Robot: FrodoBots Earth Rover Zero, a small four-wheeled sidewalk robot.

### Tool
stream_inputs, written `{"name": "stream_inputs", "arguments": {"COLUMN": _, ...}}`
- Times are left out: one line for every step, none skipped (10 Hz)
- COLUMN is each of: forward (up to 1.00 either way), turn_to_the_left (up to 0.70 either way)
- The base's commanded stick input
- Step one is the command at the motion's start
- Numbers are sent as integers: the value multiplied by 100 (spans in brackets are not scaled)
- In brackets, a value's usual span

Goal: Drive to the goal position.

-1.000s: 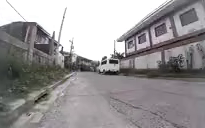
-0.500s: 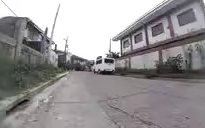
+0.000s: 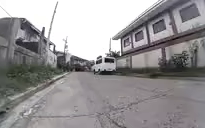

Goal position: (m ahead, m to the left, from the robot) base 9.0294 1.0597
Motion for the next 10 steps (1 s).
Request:
{"name": "stream_inputs", "arguments": {"forward": 100, "turn_to_the_left": 0}}
{"name": "stream_inputs", "arguments": {"forward": 100, "turn_to_the_left": 0}}
{"name": "stream_inputs", "arguments": {"forward": 100, "turn_to_the_left": 0}}
{"name": "stream_inputs", "arguments": {"forward": 100, "turn_to_the_left": 5}}
{"name": "stream_inputs", "arguments": {"forward": 100, "turn_to_the_left": 22}}
{"name": "stream_inputs", "arguments": {"forward": 100, "turn_to_the_left": 34}}
{"name": "stream_inputs", "arguments": {"forward": 100, "turn_to_the_left": 7}}
{"name": "stream_inputs", "arguments": {"forward": 100, "turn_to_the_left": 0}}
{"name": "stream_inputs", "arguments": {"forward": 100, "turn_to_the_left": 0}}
{"name": "stream_inputs", "arguments": {"forward": 100, "turn_to_the_left": 0}}
